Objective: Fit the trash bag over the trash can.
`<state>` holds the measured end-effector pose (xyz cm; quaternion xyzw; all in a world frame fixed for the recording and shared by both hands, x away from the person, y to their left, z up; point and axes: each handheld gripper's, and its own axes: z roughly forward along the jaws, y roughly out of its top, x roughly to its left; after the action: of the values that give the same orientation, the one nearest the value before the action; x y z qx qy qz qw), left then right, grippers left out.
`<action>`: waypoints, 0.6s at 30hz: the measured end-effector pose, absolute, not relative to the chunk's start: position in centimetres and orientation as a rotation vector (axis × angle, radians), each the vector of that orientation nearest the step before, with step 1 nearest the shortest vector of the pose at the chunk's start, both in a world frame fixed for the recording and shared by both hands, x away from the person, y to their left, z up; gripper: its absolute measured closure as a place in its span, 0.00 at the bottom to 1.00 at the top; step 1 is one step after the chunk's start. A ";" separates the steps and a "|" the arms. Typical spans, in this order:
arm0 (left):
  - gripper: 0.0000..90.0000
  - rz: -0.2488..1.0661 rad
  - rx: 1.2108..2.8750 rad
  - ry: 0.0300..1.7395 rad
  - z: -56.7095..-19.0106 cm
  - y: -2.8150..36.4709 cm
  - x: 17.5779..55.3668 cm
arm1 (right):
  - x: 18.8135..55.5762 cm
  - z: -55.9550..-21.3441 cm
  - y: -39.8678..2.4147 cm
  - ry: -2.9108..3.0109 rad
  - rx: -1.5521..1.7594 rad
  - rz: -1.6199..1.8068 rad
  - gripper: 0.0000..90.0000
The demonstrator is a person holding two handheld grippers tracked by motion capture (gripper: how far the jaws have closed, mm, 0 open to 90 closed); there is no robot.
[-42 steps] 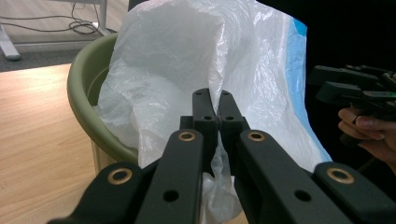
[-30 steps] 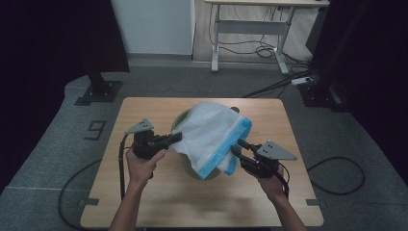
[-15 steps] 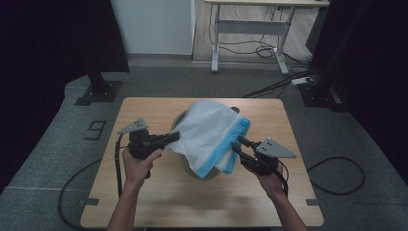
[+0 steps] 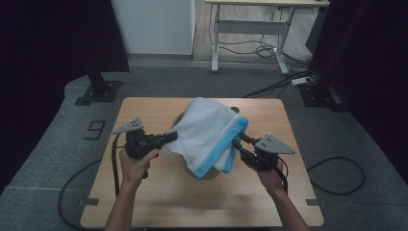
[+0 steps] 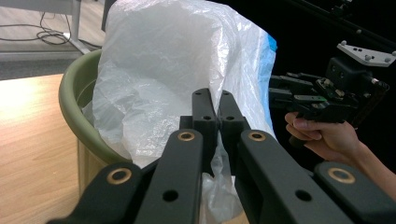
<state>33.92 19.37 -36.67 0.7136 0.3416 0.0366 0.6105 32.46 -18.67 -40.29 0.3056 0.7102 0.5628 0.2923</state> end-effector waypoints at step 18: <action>0.98 0.060 1.704 0.781 -37.3 17.3 35.0 | 33.6 -38.3 -18.7 1.823 0.881 1.572 0.95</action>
<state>34.96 17.34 -37.30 0.7325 0.3356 0.0260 0.5917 33.62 -18.74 -38.31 0.3292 0.6818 0.5878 0.2851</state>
